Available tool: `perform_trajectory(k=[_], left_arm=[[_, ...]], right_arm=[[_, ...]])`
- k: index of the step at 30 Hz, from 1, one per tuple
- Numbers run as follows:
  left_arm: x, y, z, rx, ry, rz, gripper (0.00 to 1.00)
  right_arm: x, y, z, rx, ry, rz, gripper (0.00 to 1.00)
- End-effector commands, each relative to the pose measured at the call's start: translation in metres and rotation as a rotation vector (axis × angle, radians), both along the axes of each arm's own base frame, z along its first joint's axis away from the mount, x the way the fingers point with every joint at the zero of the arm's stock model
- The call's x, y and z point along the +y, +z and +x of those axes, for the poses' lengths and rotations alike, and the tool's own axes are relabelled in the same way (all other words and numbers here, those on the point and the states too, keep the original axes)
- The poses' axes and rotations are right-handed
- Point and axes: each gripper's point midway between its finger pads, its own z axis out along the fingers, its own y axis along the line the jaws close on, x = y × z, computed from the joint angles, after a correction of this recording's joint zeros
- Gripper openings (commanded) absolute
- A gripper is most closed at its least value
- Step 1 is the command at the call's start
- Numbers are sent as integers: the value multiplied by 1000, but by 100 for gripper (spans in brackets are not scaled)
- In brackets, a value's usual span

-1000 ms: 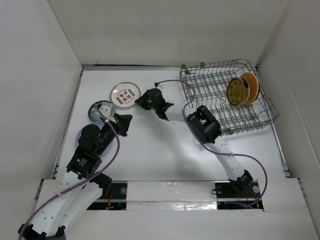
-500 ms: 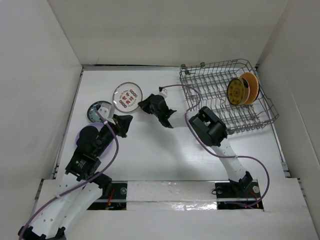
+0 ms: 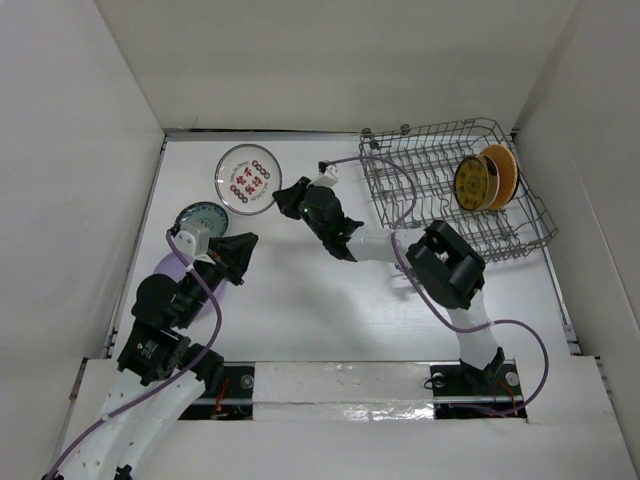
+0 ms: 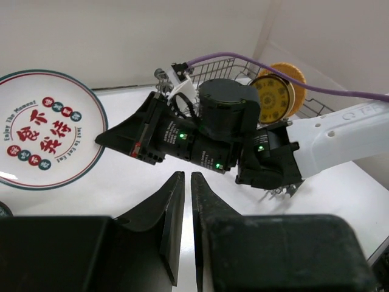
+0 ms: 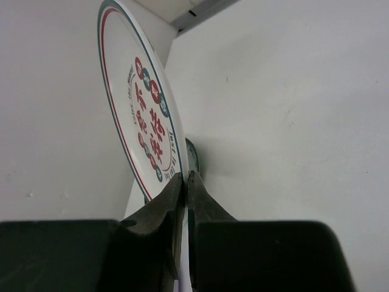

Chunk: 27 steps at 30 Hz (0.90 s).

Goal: Load the plates into the dish rack

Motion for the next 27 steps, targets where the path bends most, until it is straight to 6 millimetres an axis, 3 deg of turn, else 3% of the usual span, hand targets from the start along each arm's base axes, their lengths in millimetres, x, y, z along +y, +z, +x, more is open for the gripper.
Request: perform_trajectory(k=[1,4,5,6,7,8,10,11,12,14,15,18,24,27], left_arm=[[0,19,-7,-67,-19,-40,8],[2,23,-12,-84,-24,-50,8],[1,24,-14,-89,-31,-54,9],[1,26,-17,-97,-37,-58,9],[2,27,-18,-102,-39,-61,9],[3,30,-20,-114,-38,-68,10],[5,32,-22,-120,-33,-72,10],[7,35,-25,-134,-33,-79,10],[8,37,-27,-142,-33,-83,10],[9,43,-33,-168,-40,-96,11],[10,44,-34,-175,-38,-100,11],[11,48,-40,-191,-48,-109,11],[13,56,-48,-223,-62,-124,12],[16,60,-53,-244,-61,-134,13]], right_arm=[[-28,87,4,-180,-85,92,0],[-61,92,6,-225,-159,-5,0],[-82,115,7,-259,-201,-8,0],[-102,119,10,-278,-258,-59,0],[-130,104,15,-260,-311,-114,0],[-155,127,11,-285,-354,-103,0],[-210,125,19,-283,-456,-175,0],[-233,107,16,-259,-481,-229,0],[-259,125,8,-279,-532,-227,0],[-312,109,3,-244,-624,-325,0],[-338,121,-9,-249,-685,-343,0],[-401,125,-29,-241,-818,-404,0],[-484,115,-44,-140,-993,-538,0],[-500,102,-44,-83,-1016,-624,0]])
